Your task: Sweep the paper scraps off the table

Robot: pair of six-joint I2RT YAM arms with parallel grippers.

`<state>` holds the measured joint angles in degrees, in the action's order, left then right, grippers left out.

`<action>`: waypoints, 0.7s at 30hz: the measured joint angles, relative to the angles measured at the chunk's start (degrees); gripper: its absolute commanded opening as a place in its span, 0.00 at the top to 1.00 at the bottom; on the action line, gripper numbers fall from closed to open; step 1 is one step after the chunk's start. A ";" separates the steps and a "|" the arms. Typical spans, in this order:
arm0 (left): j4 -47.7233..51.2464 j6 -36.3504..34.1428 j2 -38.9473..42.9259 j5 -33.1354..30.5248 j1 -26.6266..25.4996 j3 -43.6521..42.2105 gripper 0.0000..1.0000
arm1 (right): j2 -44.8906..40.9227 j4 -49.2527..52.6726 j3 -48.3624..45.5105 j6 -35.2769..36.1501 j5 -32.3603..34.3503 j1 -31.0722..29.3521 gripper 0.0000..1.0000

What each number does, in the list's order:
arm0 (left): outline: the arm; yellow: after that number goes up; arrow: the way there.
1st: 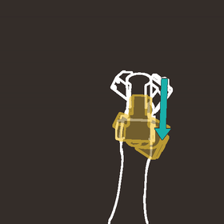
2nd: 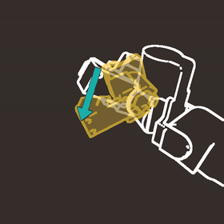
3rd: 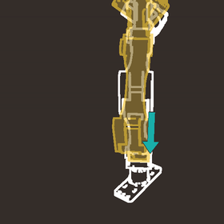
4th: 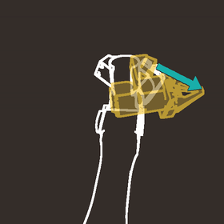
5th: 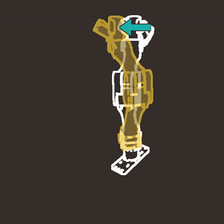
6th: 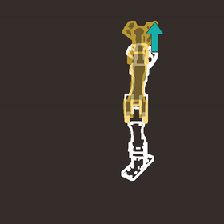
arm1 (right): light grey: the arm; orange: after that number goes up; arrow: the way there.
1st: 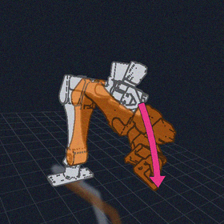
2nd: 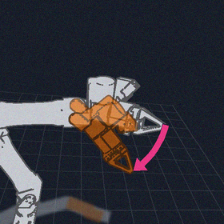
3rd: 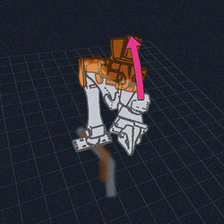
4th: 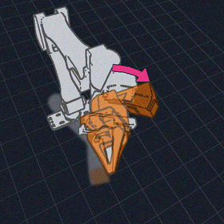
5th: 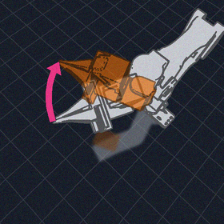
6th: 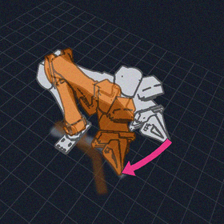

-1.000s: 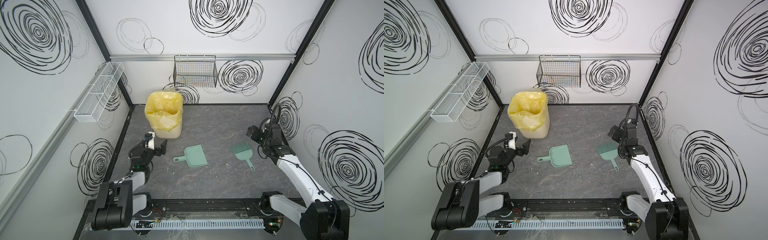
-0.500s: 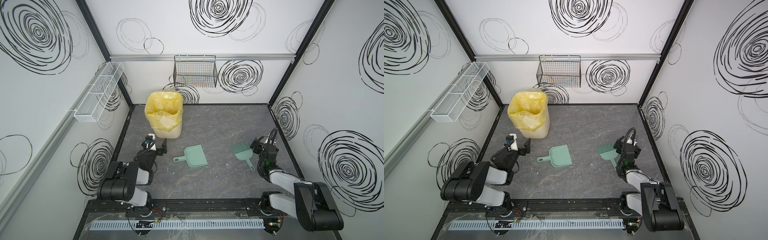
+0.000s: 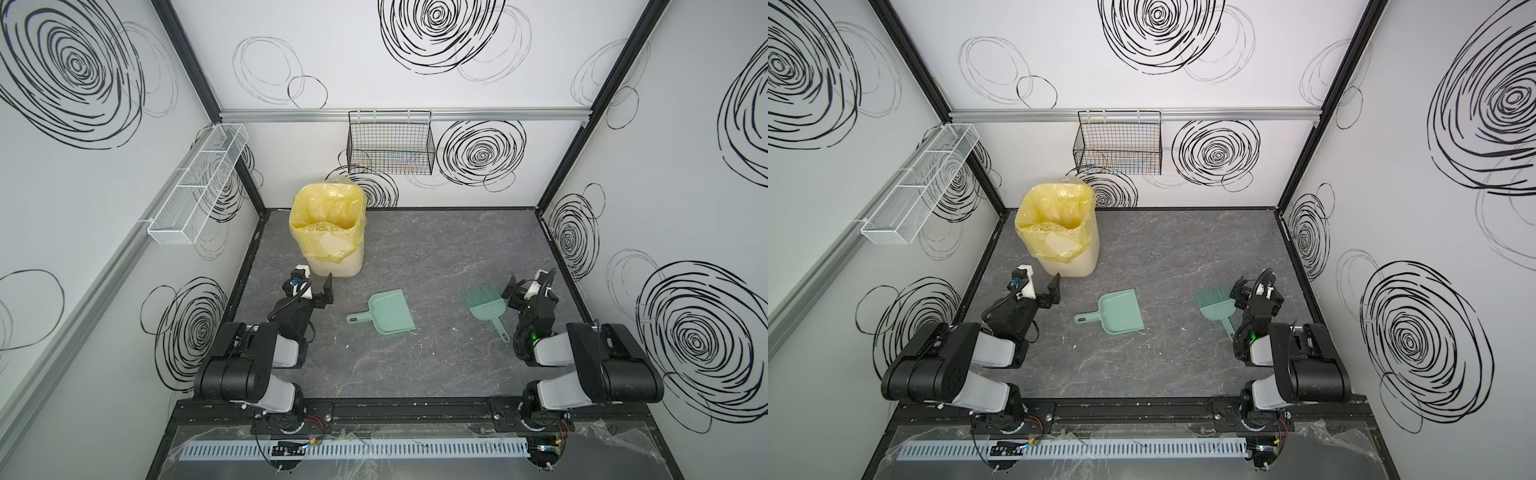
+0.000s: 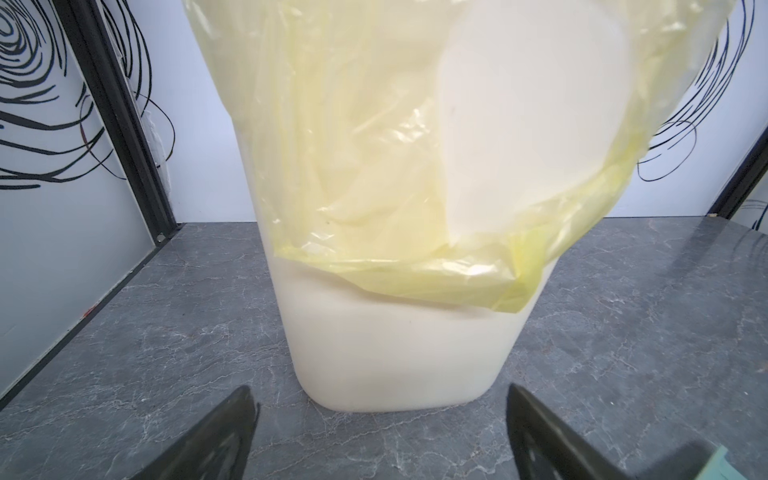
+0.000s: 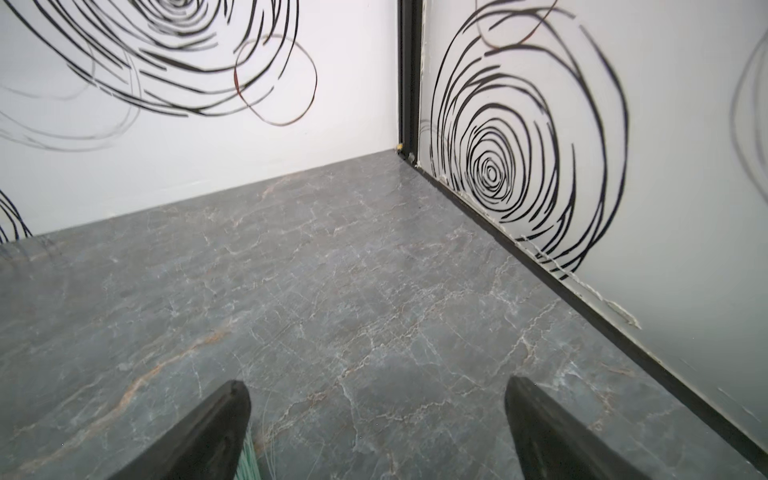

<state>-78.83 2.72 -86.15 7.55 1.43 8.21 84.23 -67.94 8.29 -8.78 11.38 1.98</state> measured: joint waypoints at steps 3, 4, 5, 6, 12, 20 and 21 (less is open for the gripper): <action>0.35 -0.20 0.00 -0.17 -0.26 0.07 0.04 | 0.00 0.02 1.57 0.28 0.09 -0.55 0.00; 0.50 -0.24 0.00 -0.17 -0.33 0.09 0.04 | -0.02 0.20 1.95 0.28 0.17 -0.59 0.00; 0.59 -0.31 0.00 -0.17 -0.35 0.09 0.04 | -0.02 0.20 2.10 0.35 0.20 -0.63 0.00; 0.72 -0.35 0.00 -0.17 -0.37 0.09 0.04 | -0.02 0.22 2.19 0.44 0.22 -0.72 0.00; 0.79 -0.37 0.00 -0.20 -0.37 0.11 0.04 | -0.02 0.44 2.19 0.63 0.42 -0.85 0.00; 1.90 -0.83 0.02 -1.77 -1.18 0.76 0.04 | -0.02 0.44 2.19 0.68 0.57 -0.85 0.00; 2.32 -1.09 0.02 -2.45 -1.70 1.14 0.04 | -0.02 0.44 2.19 0.70 0.57 -0.85 0.00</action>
<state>-76.51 1.63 -86.13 5.10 -0.27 9.34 84.20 -67.51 10.48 -8.08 11.94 1.13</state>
